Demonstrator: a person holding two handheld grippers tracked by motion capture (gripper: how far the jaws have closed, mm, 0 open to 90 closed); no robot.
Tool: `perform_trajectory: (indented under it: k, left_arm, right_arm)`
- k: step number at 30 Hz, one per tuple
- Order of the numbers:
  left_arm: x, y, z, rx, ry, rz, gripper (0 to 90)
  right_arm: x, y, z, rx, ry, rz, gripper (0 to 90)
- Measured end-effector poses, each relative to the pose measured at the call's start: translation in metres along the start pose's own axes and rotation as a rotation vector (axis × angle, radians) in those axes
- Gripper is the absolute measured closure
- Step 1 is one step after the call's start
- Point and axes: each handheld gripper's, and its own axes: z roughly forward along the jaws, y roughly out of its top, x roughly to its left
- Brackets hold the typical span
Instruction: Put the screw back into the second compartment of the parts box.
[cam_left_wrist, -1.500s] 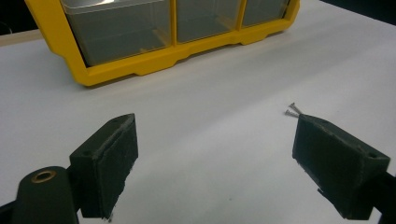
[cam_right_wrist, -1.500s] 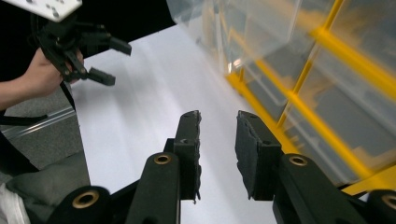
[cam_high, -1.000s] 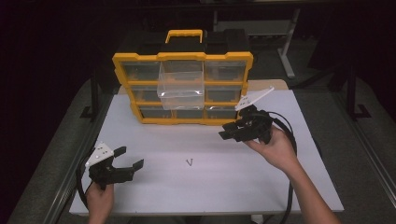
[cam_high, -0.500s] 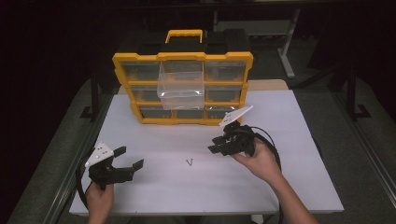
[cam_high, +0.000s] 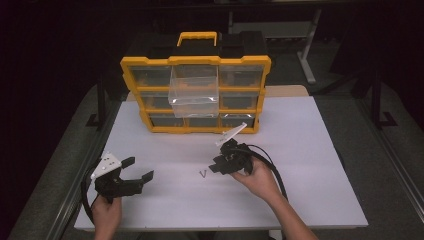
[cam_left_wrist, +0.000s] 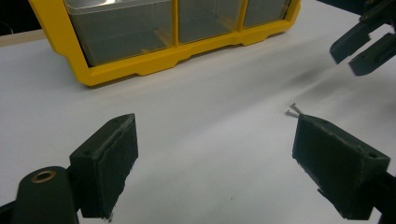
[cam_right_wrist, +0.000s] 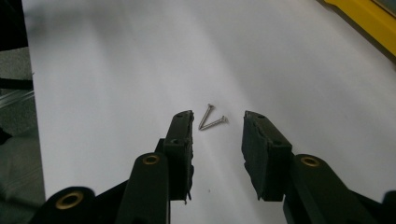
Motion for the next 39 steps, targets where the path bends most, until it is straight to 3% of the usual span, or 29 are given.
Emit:
perform_trajectory:
  k: [6, 8, 14, 21, 30, 39]
  left_arm:
    - [0.0, 0.0, 0.0, 0.001, 0.001, -0.002, 13.9]
    - [0.0, 0.0, 0.0, -0.001, 0.001, -0.003, 13.9]
    - [0.0, 0.0, 0.0, -0.004, 0.001, -0.007, 13.9]
    - [0.0, 0.0, -0.001, -0.006, 0.002, -0.005, 13.9]
    - [0.001, 0.0, -0.001, -0.002, 0.002, -0.004, 13.9]
    - [0.001, 0.0, -0.001, -0.006, 0.003, -0.001, 13.9]
  right_arm:
    - [-0.003, 0.0, 0.013, 0.005, -0.007, 0.009, 65.1]
    - [-0.002, 0.0, 0.025, 0.019, -0.022, 0.02, 67.7]
    - [-0.004, -0.001, 0.042, 0.042, -0.031, 0.03, 70.8]
    - [-0.004, -0.002, 0.053, 0.053, -0.037, 0.077, 71.9]
    - [-0.001, 0.0, 0.06, 0.06, -0.058, 0.086, 73.0]
    - [0.009, 0.004, 0.068, 0.079, -0.12, 0.04, 75.0]
